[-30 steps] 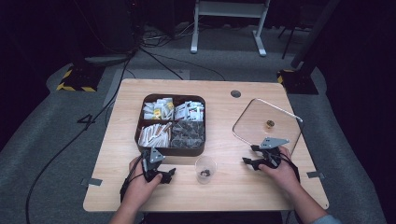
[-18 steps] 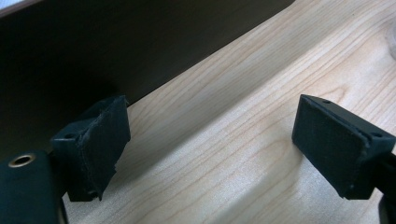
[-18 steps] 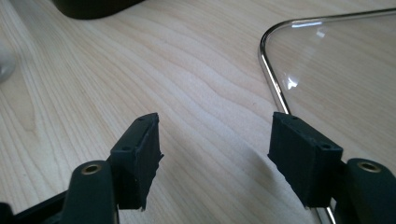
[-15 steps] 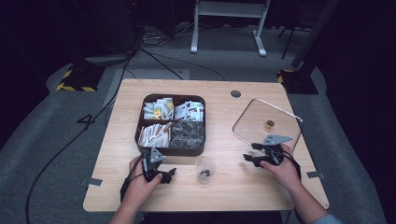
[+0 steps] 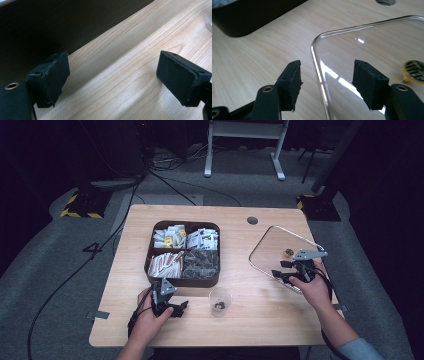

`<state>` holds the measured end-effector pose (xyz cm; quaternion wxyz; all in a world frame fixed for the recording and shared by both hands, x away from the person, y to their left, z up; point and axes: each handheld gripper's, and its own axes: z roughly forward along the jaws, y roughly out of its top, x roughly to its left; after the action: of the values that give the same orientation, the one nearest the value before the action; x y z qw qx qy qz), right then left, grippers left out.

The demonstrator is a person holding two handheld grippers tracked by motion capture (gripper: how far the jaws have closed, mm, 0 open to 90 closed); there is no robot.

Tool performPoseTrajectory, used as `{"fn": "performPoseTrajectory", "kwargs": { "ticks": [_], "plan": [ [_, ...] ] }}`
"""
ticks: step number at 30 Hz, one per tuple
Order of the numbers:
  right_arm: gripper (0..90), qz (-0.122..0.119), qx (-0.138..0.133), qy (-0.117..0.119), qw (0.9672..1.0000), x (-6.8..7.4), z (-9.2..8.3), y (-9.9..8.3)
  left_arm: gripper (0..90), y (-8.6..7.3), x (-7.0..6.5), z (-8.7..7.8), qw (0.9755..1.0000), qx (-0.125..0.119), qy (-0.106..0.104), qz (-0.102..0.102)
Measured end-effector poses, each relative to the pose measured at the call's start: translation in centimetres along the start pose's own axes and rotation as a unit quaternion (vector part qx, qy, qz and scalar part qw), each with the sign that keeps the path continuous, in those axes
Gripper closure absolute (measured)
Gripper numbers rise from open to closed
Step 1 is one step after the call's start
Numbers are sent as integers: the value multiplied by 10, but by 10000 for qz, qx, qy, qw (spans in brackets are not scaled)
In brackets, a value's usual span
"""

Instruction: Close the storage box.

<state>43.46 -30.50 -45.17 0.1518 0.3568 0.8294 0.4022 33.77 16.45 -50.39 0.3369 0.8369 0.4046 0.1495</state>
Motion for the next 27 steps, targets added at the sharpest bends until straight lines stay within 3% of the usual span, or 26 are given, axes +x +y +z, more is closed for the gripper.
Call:
{"fn": "performPoseTrajectory", "kwargs": {
  "ticks": [9, 17, 21, 27],
  "plan": [
    [384, 270, -164, -424, 9986, -33, -1, 5, 119, 0, 0, 0, 10000, 0, -3, -2],
    [386, 845, -306, -611, 9941, -64, -2, 8, 117, 0, 0, 0, 10000, 5, -3, 12],
    [386, 918, -212, -820, 9922, -76, 3, 9, 117, 0, 0, 0, 10000, 2, 3, 14],
    [388, 1134, -26, -866, 9898, -87, 17, 3, 117, 0, 0, 0, 10000, 4, 4, 13]
  ]
}}
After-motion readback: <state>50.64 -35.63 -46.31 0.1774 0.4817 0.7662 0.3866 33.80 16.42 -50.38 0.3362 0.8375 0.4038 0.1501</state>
